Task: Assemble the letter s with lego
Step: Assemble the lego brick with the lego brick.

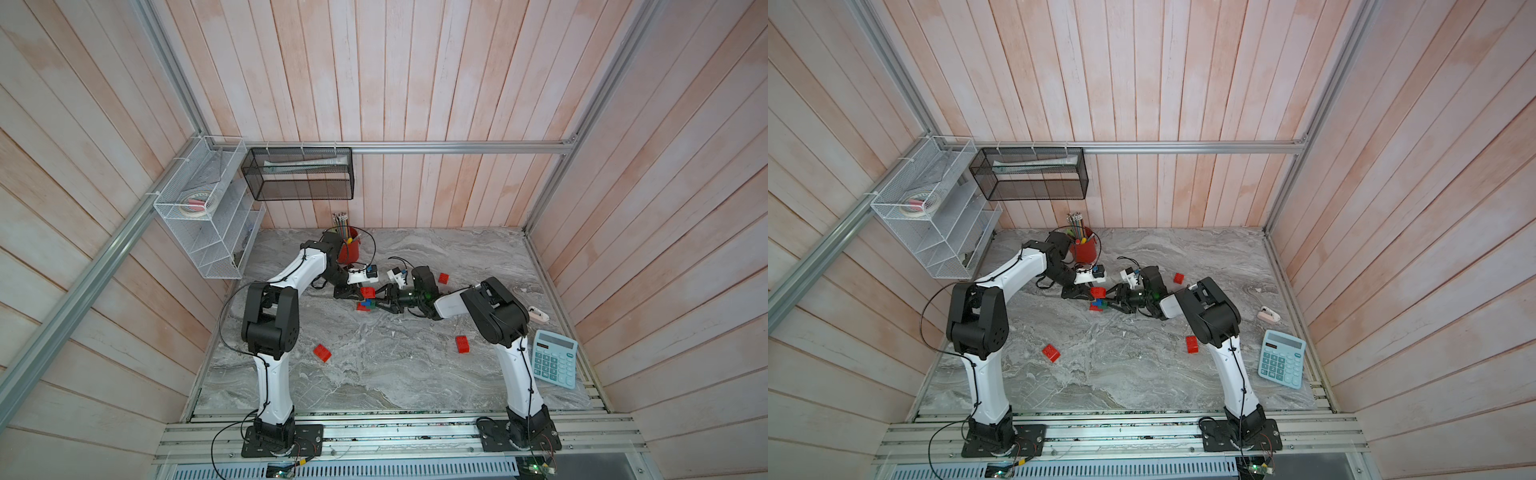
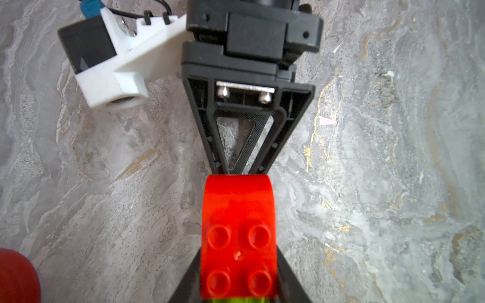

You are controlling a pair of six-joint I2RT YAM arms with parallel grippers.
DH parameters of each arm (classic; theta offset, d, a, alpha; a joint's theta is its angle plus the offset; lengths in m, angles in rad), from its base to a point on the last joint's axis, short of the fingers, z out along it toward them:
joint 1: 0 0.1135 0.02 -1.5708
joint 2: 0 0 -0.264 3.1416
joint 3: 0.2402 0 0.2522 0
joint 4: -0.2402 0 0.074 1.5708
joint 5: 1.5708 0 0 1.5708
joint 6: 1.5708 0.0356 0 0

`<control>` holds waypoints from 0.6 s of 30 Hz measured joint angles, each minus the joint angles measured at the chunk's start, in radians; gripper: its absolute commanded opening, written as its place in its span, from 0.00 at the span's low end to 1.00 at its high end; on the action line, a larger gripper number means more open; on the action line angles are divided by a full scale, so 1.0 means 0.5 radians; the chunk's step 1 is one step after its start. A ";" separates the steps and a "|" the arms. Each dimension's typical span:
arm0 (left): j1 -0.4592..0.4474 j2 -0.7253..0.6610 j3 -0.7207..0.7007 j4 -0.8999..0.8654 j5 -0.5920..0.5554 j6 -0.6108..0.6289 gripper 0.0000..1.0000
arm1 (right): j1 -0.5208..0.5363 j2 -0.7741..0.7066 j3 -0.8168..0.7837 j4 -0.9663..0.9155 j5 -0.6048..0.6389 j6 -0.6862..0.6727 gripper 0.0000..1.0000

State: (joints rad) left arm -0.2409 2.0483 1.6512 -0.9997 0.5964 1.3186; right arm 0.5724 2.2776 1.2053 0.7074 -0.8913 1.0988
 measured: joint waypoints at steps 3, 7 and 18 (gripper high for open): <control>0.008 0.003 0.000 0.000 0.009 0.021 0.34 | 0.000 0.000 0.000 -0.001 -0.001 -0.001 0.59; 0.015 0.007 0.000 0.000 0.027 0.050 0.32 | 0.000 0.000 0.000 -0.001 -0.001 -0.001 0.59; 0.038 0.046 0.033 -0.031 0.089 0.117 0.31 | -0.004 0.000 0.011 -0.025 -0.011 -0.031 0.59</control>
State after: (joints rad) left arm -0.2218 2.0712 1.6676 -1.0149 0.6407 1.3773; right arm 0.5705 2.2776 1.2110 0.6949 -0.8967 1.0836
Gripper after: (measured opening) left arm 0.353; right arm 0.595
